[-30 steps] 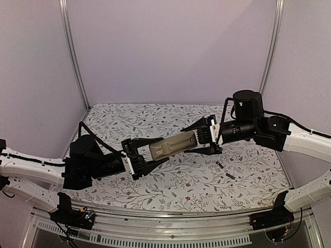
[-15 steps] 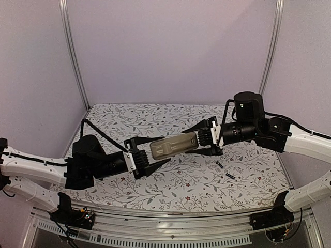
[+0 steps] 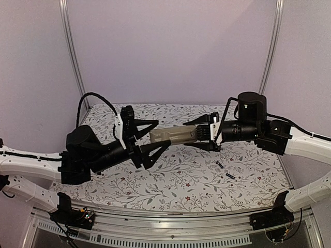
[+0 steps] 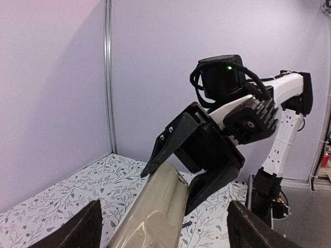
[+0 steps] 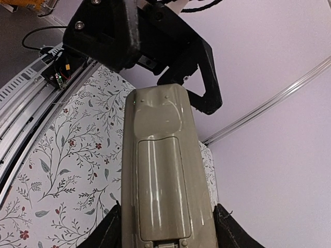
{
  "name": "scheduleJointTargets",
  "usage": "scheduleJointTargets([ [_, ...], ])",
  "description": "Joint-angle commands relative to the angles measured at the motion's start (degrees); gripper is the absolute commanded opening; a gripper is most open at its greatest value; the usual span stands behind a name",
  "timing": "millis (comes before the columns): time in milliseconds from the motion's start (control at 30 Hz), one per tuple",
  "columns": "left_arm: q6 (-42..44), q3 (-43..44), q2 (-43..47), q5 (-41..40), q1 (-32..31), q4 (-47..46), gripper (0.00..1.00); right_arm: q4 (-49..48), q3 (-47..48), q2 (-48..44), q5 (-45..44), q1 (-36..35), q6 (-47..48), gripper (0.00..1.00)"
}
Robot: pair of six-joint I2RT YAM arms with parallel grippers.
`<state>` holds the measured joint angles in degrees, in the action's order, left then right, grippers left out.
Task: Load the batteries into the remote control
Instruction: Pass from the right arm to the left
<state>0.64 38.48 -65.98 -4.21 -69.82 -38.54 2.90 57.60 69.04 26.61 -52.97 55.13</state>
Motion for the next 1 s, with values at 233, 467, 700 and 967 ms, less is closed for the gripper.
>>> scheduleJointTargets([
  [233,-26.0,2.6,5.6,-4.8,4.9,14.7,0.66,-4.1,-1.4,-1.3,-2.3,-0.3,-0.3,0.19],
  [467,-28.7,1.7,5.4,2.9,4.9,14.8,0.72,-5.0,-1.2,-1.1,-3.2,-0.3,-0.5,0.19],
  [700,-28.6,3.0,3.1,3.2,5.0,12.5,0.50,-5.8,-1.9,-1.3,-1.7,-0.3,0.0,0.19],
  [967,-30.5,3.5,0.3,5.8,5.1,10.0,0.29,-6.2,-2.3,-1.9,-1.5,-0.3,0.2,0.19],
])
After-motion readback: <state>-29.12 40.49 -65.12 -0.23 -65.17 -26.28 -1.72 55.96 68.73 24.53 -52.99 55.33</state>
